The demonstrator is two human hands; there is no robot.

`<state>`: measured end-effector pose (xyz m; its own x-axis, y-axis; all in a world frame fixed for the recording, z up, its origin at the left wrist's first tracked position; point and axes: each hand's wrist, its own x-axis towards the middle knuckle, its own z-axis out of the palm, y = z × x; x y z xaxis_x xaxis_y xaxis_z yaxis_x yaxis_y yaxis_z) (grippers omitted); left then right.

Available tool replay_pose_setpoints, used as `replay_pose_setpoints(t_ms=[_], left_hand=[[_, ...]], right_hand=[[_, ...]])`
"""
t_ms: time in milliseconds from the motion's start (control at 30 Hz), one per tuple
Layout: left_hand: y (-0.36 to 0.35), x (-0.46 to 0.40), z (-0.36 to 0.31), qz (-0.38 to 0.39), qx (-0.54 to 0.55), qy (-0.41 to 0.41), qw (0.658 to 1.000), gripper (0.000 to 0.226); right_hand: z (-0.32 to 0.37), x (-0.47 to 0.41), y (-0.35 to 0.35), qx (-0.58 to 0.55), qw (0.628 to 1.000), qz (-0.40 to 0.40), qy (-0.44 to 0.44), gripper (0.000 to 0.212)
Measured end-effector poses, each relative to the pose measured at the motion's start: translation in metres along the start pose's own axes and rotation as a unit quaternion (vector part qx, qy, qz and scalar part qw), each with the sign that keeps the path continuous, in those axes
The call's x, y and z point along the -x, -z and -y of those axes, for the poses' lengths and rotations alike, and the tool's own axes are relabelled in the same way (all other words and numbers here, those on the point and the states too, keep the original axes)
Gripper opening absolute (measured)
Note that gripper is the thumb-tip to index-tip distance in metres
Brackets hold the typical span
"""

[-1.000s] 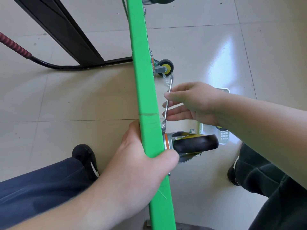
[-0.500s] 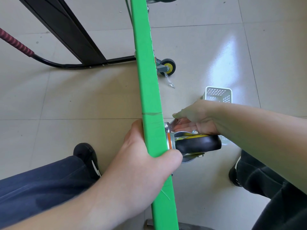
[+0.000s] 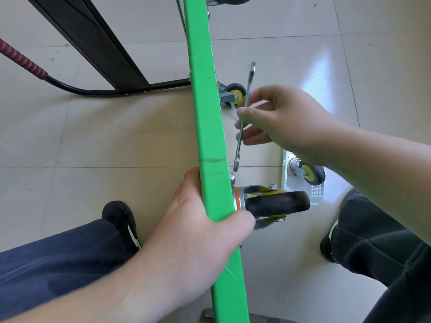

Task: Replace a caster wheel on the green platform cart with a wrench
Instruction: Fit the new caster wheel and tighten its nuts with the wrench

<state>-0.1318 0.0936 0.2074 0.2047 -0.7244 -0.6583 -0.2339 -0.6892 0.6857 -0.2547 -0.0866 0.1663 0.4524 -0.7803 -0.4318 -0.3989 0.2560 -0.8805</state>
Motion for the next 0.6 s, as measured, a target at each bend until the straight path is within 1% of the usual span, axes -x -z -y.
replay_pose_setpoints(t_ms=[100, 267, 333, 433, 500, 600], left_hand=[[0.000, 0.000, -0.001, 0.002, 0.000, 0.000, 1.000, 0.043], [0.000, 0.000, -0.002, -0.003, -0.006, -0.003, 1.000, 0.042], [-0.001, 0.001, -0.002, -0.014, -0.019, -0.012, 1.000, 0.047], [-0.003, 0.002, -0.002, -0.032, -0.041, -0.032, 0.998, 0.063], [-0.004, 0.002, -0.002, -0.034, -0.044, -0.034, 0.998, 0.064], [-0.004, 0.001, 0.001, -0.042, -0.047, -0.034, 0.997, 0.056]], right_hand=[[0.011, 0.012, 0.000, 0.038, 0.997, 0.031, 0.056, 0.016], [0.010, 0.020, -0.005, 0.070, 0.991, 0.047, 0.101, 0.016], [0.008, 0.020, -0.006, 0.073, 0.990, 0.051, 0.105, 0.018], [0.004, 0.020, -0.008, 0.069, 0.991, 0.056, 0.100, 0.019], [0.002, 0.020, -0.009, 0.062, 0.992, 0.055, 0.096, 0.017], [0.003, 0.019, -0.010, 0.042, 0.994, 0.060, 0.084, 0.017]])
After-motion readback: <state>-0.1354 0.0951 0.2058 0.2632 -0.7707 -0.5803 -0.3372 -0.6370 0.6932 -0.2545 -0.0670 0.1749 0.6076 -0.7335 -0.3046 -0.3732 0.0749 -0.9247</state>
